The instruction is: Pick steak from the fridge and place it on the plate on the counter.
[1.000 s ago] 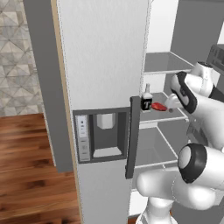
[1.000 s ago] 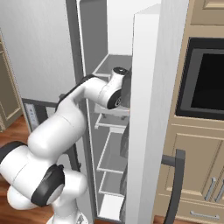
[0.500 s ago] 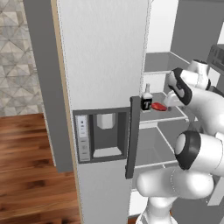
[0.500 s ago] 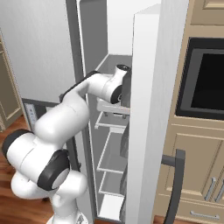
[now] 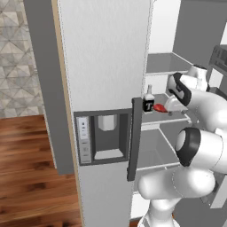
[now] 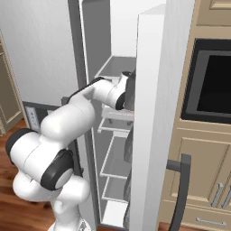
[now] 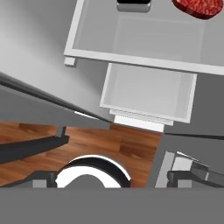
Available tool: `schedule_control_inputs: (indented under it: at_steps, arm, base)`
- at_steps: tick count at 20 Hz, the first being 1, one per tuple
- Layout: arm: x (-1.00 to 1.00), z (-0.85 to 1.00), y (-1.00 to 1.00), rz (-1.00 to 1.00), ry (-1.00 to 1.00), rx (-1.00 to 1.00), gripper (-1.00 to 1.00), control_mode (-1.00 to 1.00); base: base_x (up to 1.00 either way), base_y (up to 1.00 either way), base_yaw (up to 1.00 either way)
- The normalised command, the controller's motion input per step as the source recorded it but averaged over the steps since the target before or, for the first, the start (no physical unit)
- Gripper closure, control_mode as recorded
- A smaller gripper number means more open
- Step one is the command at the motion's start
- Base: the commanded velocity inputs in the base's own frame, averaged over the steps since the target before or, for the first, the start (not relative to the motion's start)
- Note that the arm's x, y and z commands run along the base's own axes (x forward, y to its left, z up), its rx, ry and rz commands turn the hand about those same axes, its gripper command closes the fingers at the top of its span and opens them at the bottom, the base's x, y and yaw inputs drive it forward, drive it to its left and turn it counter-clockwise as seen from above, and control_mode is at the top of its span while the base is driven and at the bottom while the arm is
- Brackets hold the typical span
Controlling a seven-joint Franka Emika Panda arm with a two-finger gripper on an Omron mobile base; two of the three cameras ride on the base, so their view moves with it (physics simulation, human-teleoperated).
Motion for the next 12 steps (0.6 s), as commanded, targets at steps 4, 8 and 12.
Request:
schedule_control_inputs:
  at_steps: [4,8,12]
  arm:
    - [0.0,-0.08,0.0,0.03,0.0,0.0,-1.0,-1.0]
    - [0.0,-0.03,-0.03,0.01,-0.01,0.0,-1.0,-1.0]
    - [0.02,-0.06,-0.04,0.0,-0.03,0.0,-1.0,-1.0]
  base:
    - [0.0,0.0,0.0]
    - [0.0,0.0,0.0]
    - [0.0,0.0,0.0]
